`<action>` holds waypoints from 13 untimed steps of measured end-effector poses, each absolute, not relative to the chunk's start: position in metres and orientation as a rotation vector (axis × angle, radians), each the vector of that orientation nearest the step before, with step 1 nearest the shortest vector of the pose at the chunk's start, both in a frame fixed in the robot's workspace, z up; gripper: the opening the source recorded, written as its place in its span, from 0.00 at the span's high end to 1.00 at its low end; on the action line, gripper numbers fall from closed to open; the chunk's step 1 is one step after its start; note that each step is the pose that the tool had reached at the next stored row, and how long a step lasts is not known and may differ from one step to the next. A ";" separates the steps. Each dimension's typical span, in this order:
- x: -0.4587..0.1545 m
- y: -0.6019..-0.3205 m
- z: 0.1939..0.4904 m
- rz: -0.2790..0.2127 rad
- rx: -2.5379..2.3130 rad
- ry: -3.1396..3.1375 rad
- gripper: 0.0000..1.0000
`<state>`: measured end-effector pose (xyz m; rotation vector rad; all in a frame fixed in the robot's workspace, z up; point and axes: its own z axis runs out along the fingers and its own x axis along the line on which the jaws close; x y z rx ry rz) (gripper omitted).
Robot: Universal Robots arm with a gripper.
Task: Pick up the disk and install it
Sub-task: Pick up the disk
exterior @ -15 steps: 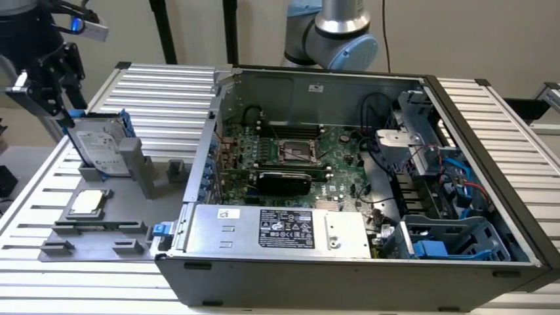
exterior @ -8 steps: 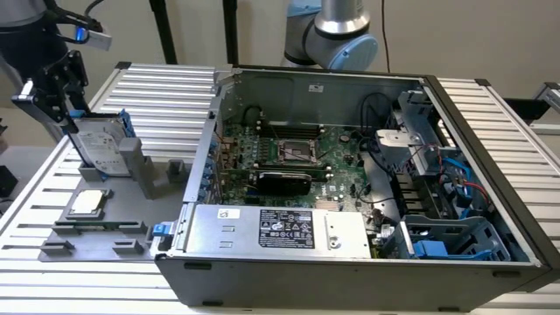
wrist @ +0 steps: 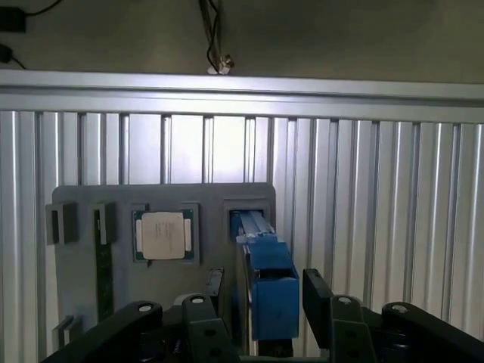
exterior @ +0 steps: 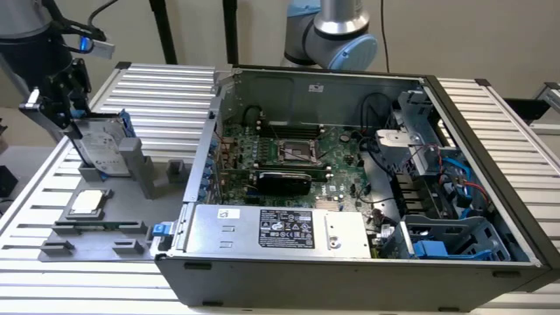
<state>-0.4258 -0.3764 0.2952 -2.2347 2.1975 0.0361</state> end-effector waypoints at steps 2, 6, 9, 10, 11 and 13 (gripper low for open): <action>-0.426 -0.376 0.293 0.035 -2.247 2.185 0.00; -0.427 -0.375 0.291 0.035 -2.263 2.168 0.00; -0.427 -0.375 0.290 0.035 -2.263 2.168 0.00; -0.427 -0.375 0.289 0.035 -2.263 2.168 0.00; -0.427 -0.375 0.289 0.035 -2.263 2.168 0.00; -0.427 -0.375 0.289 0.035 -2.263 2.168 0.00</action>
